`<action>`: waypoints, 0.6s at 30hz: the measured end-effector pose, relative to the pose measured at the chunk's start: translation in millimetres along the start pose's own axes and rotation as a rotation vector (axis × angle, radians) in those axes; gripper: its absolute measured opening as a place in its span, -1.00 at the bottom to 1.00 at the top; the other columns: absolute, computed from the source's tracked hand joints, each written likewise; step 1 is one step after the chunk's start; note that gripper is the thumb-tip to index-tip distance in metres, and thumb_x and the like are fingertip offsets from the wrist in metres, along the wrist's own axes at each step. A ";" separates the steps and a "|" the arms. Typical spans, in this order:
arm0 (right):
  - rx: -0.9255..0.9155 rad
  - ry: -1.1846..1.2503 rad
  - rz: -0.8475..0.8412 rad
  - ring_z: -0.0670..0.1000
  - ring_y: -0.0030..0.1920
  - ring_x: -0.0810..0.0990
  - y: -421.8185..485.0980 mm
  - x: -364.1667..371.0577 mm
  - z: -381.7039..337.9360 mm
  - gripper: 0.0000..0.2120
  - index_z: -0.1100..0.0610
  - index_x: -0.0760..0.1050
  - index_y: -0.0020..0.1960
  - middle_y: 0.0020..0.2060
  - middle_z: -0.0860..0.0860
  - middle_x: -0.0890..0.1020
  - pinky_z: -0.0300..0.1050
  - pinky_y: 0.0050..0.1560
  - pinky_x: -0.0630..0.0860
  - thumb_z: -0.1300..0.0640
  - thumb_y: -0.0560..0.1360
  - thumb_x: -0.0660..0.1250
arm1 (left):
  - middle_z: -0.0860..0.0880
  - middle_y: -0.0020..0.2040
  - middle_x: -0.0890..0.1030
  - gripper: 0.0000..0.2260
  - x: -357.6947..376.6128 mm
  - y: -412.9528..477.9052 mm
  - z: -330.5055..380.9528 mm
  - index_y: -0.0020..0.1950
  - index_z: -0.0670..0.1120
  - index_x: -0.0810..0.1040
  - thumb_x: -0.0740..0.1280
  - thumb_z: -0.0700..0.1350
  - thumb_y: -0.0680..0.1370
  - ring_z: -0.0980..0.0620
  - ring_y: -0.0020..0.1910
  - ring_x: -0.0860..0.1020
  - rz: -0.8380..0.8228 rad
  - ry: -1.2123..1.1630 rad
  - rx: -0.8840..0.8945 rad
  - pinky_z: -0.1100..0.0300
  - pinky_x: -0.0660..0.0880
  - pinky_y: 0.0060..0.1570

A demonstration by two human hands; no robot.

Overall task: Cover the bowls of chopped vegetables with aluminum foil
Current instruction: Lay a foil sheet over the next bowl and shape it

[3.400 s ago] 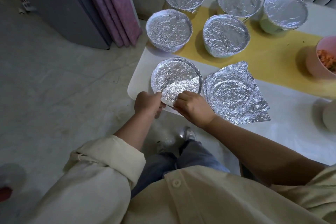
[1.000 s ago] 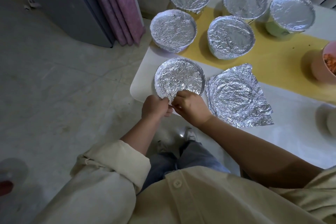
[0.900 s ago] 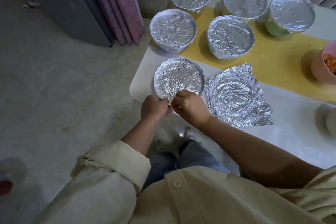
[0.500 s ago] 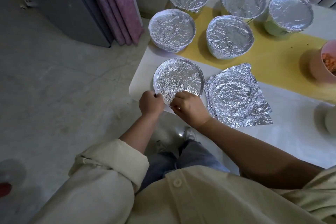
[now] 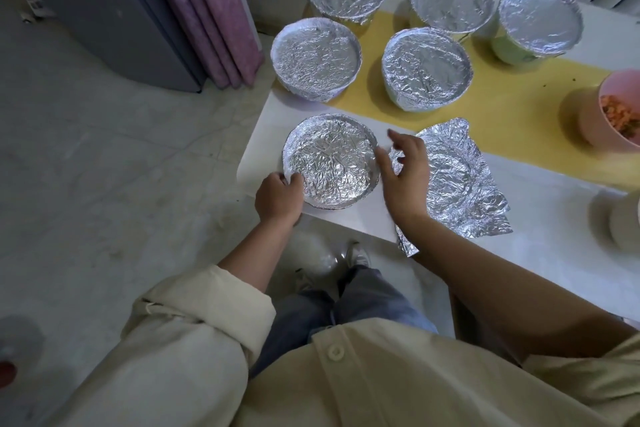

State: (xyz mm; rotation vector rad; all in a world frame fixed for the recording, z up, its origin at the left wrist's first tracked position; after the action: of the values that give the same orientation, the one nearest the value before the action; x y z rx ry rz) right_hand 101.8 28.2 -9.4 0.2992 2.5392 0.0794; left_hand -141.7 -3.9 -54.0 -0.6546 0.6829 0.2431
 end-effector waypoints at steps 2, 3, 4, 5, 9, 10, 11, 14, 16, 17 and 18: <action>0.314 0.143 -0.052 0.01 0.28 0.49 5.5 8.7 32.6 -0.62 0.18 0.42 0.40 0.31 0.07 0.52 -0.19 0.26 0.37 0.10 0.62 0.26 | -0.21 0.25 0.58 -0.67 1.5 4.6 5.9 0.30 -0.24 0.50 0.16 -0.07 0.65 -0.22 0.29 0.48 0.010 -0.092 0.041 0.07 0.38 0.15; 0.430 0.218 -0.116 -0.01 0.34 0.45 5.6 18.7 44.1 -0.60 0.17 0.39 0.44 0.36 0.05 0.49 -0.20 0.33 0.32 0.10 0.63 0.23 | -0.17 0.43 0.46 -0.62 1.8 7.4 8.8 0.46 -0.21 0.39 0.12 -0.09 0.68 -0.15 0.41 0.41 0.019 -0.147 0.054 0.13 0.31 0.26; 0.495 0.273 -0.167 -0.01 0.37 0.43 6.3 28.1 51.5 -0.60 0.18 0.37 0.45 0.38 0.04 0.47 -0.16 0.40 0.29 0.10 0.64 0.21 | -0.12 0.51 0.37 -0.60 0.8 9.8 11.8 0.53 -0.18 0.31 0.09 -0.11 0.70 -0.09 0.47 0.35 0.043 -0.224 0.066 0.21 0.25 0.31; 0.523 0.306 -0.196 0.00 0.37 0.44 7.4 34.8 55.5 -0.60 0.19 0.38 0.45 0.37 0.05 0.48 -0.08 0.44 0.28 0.10 0.64 0.21 | -0.09 0.53 0.34 -0.60 -0.2 12.7 13.0 0.55 -0.15 0.28 0.07 -0.13 0.70 -0.05 0.49 0.32 0.072 -0.329 0.062 0.26 0.22 0.32; 0.577 0.469 -0.256 -0.07 0.28 0.47 11.2 52.0 54.2 -0.55 0.17 0.32 0.48 0.39 0.01 0.44 -0.29 0.21 0.45 0.10 0.62 0.25 | -0.04 0.48 0.41 -0.65 6.5 26.0 9.0 0.49 -0.15 0.37 0.08 -0.16 0.71 0.05 0.43 0.38 0.117 -0.679 -0.005 0.35 0.28 0.27; 0.579 0.497 -0.268 -0.10 0.24 0.47 12.1 54.6 52.7 -0.56 0.16 0.32 0.48 0.38 -0.01 0.45 -0.40 0.07 0.46 0.10 0.63 0.25 | -0.05 0.43 0.47 -0.66 10.8 29.4 8.3 0.46 -0.16 0.42 0.10 -0.16 0.70 0.08 0.36 0.43 0.105 -0.698 -0.012 0.36 0.31 0.23; 0.577 0.507 -0.284 -0.11 0.18 0.50 13.1 56.8 51.3 -0.60 0.12 0.36 0.45 0.32 -0.03 0.49 -0.43 -0.04 0.46 0.10 0.63 0.23 | -0.07 0.34 0.54 -0.69 14.3 31.3 7.9 0.39 -0.18 0.48 0.12 -0.16 0.70 0.10 0.23 0.48 0.096 -0.709 -0.016 0.34 0.35 0.16; 0.565 0.522 -0.309 -0.14 -0.31 0.43 14.0 65.8 50.3 -0.83 0.01 0.52 0.14 -0.29 -0.14 0.51 -0.27 -0.29 0.40 0.07 0.66 0.16 | -0.10 -0.25 0.51 -0.77 19.5 35.7 7.1 -0.11 -0.18 0.52 0.17 -0.16 0.68 0.12 -0.26 0.35 0.133 -0.689 0.001 0.23 0.28 -0.13; 0.569 0.512 -0.285 -0.20 -0.40 0.33 12.9 68.7 50.8 -0.81 0.03 0.52 0.08 -0.47 -0.23 0.42 -0.31 -0.34 0.34 0.06 0.67 0.13 | 0.01 -0.36 0.36 -0.72 20.7 36.6 6.2 -0.22 -0.16 0.42 0.17 -0.16 0.68 0.18 -0.39 0.28 0.168 -0.657 0.007 0.20 0.24 -0.22; 0.555 0.507 -0.261 -0.22 -0.42 0.33 12.3 68.1 49.0 -0.81 0.00 0.51 0.02 -0.50 -0.25 0.42 -0.32 -0.36 0.33 0.06 0.67 0.13 | -0.01 -0.35 0.40 -0.72 20.4 36.1 5.6 -0.18 -0.22 0.47 0.17 -0.16 0.68 0.21 -0.41 0.31 0.191 -0.642 0.009 0.22 0.28 -0.25; 0.534 0.499 -0.235 -0.21 -0.45 0.31 12.2 67.3 47.7 -0.78 -0.04 0.48 -0.09 -0.52 -0.24 0.41 -0.28 -0.39 0.30 0.06 0.67 0.13 | -0.07 -0.32 0.48 -0.72 19.4 35.8 5.1 -0.09 -0.31 0.52 0.17 -0.16 0.68 0.26 -0.41 0.35 0.220 -0.633 0.016 0.29 0.30 -0.28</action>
State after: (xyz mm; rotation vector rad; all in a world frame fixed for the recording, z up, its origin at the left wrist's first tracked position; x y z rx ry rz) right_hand 76.2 55.2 -84.1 0.1960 3.0358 -0.7053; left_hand -139.2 27.1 -80.8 -0.4479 0.1447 0.6170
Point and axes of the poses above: each hand's wrist, its own y-axis towards the middle knuckle, its own x-axis out of the palm, z = x × y, the point moved 9 cm from there along y, towards the middle knuckle
